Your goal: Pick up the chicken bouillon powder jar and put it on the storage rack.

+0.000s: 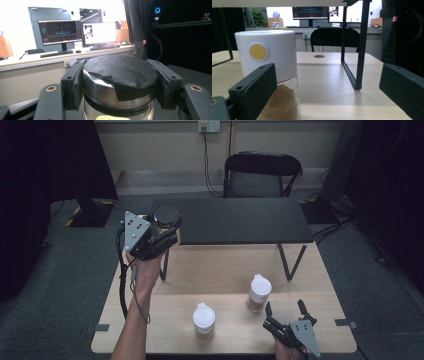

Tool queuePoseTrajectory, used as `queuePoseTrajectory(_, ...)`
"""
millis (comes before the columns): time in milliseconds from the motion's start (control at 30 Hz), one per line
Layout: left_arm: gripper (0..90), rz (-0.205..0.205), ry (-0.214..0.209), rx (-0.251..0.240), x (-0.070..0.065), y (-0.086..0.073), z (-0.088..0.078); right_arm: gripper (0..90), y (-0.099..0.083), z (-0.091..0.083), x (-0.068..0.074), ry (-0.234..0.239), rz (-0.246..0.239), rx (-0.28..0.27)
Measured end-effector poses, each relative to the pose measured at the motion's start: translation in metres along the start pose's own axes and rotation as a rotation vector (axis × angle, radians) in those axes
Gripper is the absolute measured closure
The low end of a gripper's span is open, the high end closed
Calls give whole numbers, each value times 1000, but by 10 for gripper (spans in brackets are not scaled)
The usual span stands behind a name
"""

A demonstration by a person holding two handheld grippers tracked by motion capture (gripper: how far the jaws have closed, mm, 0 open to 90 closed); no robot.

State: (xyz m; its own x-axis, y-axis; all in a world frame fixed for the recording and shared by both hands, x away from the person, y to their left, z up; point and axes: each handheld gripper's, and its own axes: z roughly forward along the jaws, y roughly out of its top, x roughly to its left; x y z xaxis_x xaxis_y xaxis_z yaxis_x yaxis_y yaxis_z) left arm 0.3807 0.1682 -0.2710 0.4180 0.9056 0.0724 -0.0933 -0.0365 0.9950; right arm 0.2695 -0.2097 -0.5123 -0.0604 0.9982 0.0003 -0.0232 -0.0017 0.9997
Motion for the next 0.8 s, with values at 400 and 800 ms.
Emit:
queuePoseTrajectory(400,350,-7,3,21,3,3,13,0,0,0,0,-14,1,1)
queuePoseTrajectory(800,351,-19,6,46,4,-1,25,0,0,0,1,-23,1,1)
